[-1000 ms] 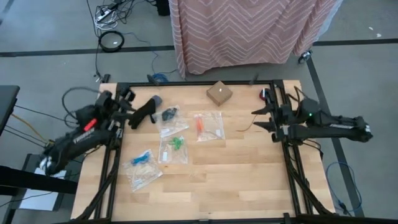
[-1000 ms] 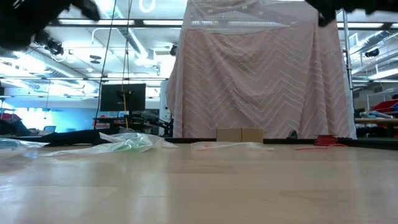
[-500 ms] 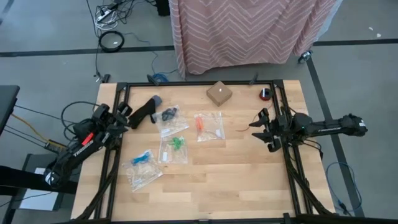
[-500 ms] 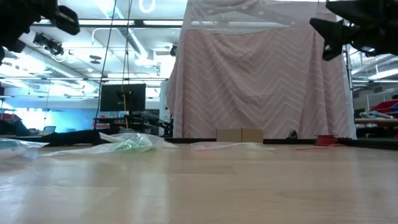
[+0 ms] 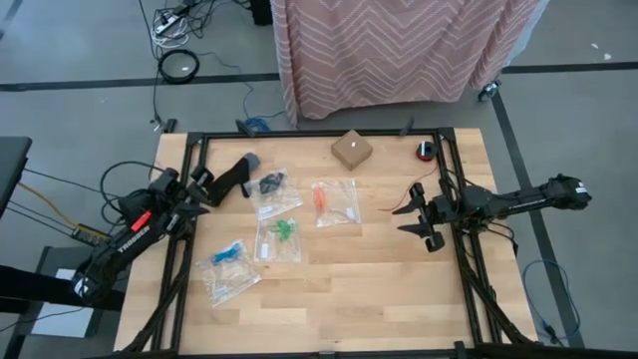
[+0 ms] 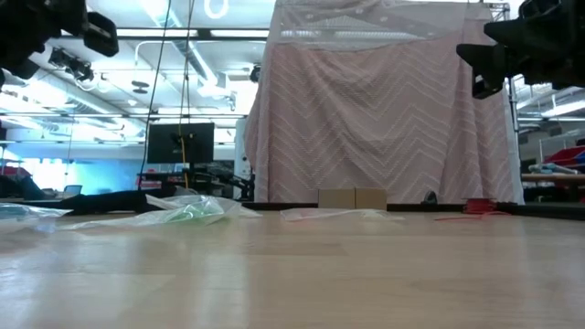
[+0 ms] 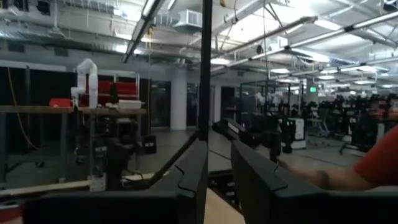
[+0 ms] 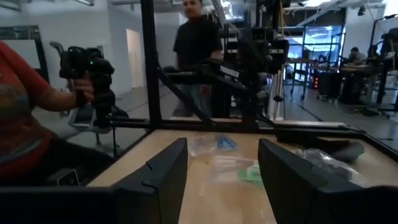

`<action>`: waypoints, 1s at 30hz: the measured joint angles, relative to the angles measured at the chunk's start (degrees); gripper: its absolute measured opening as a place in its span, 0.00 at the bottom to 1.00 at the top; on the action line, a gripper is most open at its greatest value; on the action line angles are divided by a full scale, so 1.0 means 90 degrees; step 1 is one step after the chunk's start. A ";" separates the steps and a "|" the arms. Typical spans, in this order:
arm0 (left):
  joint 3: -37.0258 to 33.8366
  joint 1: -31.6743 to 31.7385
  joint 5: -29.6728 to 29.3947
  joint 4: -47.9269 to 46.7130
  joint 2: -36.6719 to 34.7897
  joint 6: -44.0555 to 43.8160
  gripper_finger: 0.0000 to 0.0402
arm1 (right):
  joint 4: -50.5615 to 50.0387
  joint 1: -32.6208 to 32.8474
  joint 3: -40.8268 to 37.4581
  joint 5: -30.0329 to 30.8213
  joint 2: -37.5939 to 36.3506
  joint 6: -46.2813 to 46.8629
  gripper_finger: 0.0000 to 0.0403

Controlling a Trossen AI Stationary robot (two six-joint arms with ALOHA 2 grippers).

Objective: Sort rubber bands
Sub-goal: Return to Home Position

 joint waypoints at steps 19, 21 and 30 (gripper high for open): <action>-0.0002 -0.0001 0.0210 -0.0062 0.0000 0.0008 0.19 | 0.0017 -0.0002 0.0000 -0.0015 0.0000 -0.0007 0.46; -0.0002 -0.0001 0.0218 -0.0063 0.0000 0.0010 0.19 | 0.0017 -0.0002 0.0000 -0.0014 0.0000 -0.0007 0.46; -0.0002 -0.0001 0.0225 -0.0061 0.0000 0.0015 0.19 | 0.0017 -0.0002 0.0000 -0.0015 0.0000 -0.0007 0.46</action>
